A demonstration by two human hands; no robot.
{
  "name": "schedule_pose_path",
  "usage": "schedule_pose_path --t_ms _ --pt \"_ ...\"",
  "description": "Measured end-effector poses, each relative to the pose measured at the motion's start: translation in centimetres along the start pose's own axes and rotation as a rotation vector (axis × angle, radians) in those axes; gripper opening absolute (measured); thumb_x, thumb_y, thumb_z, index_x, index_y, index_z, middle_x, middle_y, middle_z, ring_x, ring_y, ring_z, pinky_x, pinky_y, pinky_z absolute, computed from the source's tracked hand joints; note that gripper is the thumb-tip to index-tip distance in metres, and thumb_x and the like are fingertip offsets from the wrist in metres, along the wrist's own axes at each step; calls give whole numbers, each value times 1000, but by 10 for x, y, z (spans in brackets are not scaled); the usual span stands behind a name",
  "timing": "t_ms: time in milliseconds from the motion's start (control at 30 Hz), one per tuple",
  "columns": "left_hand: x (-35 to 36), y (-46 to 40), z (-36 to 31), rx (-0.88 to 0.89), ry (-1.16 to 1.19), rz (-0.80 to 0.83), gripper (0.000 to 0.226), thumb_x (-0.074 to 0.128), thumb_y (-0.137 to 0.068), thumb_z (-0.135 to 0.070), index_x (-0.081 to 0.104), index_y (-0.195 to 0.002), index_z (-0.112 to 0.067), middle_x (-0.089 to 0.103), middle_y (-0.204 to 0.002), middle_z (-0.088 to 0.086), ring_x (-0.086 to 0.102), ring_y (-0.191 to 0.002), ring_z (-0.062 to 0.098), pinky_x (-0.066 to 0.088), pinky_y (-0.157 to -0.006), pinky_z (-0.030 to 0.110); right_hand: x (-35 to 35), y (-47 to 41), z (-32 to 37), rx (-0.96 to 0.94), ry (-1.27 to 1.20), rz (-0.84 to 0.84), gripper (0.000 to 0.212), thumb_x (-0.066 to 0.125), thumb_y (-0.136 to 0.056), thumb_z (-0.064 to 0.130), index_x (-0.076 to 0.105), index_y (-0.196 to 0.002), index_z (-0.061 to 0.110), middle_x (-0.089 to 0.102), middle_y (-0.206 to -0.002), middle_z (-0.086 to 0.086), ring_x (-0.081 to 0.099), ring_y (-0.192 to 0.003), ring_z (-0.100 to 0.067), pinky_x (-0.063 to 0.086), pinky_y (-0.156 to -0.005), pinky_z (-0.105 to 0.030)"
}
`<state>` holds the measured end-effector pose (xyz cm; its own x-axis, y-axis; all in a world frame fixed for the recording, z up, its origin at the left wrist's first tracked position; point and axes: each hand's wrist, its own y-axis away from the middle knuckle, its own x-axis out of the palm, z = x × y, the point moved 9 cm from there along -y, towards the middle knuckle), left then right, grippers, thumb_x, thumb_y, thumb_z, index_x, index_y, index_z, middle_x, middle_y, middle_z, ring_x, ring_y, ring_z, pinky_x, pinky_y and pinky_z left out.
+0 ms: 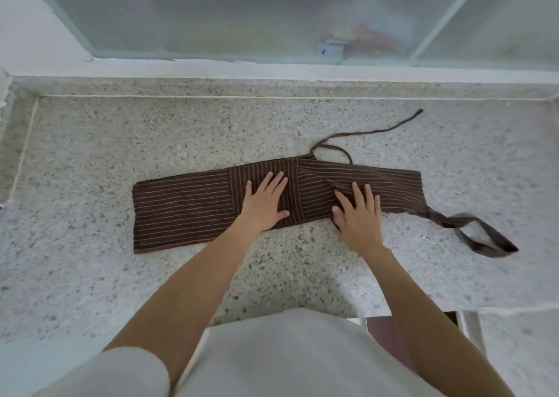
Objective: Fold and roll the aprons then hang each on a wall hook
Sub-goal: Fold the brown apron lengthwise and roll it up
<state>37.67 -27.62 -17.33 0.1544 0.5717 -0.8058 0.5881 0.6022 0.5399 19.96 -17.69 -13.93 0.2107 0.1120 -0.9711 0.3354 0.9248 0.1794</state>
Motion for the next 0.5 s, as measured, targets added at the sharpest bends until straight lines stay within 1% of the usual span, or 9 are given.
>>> schedule_pose_path --t_ms 100,133,200,233,300,333,367,433,500 --pt "1 15 26 31 29 -5 84 50 -91 -47 -4 -150 -22 -14 -156 -9 -15 -143 13 1 -115 53 17 -6 -1 -24 -111 96 65 6 -97 55 59 -115 22 50 -137 -16 29 -138 -37 22 -113 -54" --pt "3 20 33 43 42 0 84 53 -91 -43 -3 -150 -22 -13 -156 -9 -14 -143 12 0 -115 51 17 -5 -2 -28 -126 84 64 7 -98 56 59 -108 21 52 -135 -16 29 -138 -36 23 -112 -53" --pt "9 30 42 50 50 0 84 57 -91 -33 -1 -150 -20 -11 -157 -8 -13 -143 12 0 -116 46 6 -2 -12 13 -142 2 51 20 -99 47 62 -98 17 50 -136 -18 29 -137 -38 25 -110 -55" --pt "11 33 45 47 62 -12 83 58 -91 -29 1 -150 -19 -9 -157 -7 -12 -143 12 0 -116 44 -1 2 -16 32 -139 -50 46 27 -97 44 63 -97 15 47 -138 -20 28 -137 -39 25 -110 -55" --pt "10 37 40 40 121 -84 76 57 -90 -22 10 -150 -19 0 -158 -6 -6 -144 12 2 -117 42 -11 8 -34 101 -144 -123 36 41 -95 40 63 -104 12 40 -142 -22 24 -138 -42 20 -109 -56" --pt "8 37 34 38 158 -133 71 56 -91 -22 15 -149 -19 6 -158 -6 -2 -144 12 3 -117 42 -13 8 -47 155 -146 -140 32 49 -94 36 61 -111 11 37 -144 -24 22 -138 -43 18 -110 -56" --pt "4 38 28 28 192 -182 68 55 -92 -27 19 -148 -19 11 -157 -5 1 -144 12 5 -117 42 -13 6 -61 219 -140 -135 34 54 -93 32 57 -119 11 33 -145 -25 19 -138 -44 16 -111 -56" --pt "2 36 17 -15 227 -245 69 54 -91 -41 21 -148 -22 15 -156 -4 4 -144 15 6 -117 43 -11 1 -87 315 -113 -59 46 54 -93 32 45 -135 16 24 -148 -27 15 -138 -44 13 -112 -55" --pt "5 33 10 -69 230 -233 75 55 -87 -52 20 -148 -25 12 -156 -4 2 -144 16 6 -116 47 -9 -4 -104 375 -63 48 52 50 -94 36 33 -143 28 21 -148 -26 17 -137 -43 13 -111 -52"
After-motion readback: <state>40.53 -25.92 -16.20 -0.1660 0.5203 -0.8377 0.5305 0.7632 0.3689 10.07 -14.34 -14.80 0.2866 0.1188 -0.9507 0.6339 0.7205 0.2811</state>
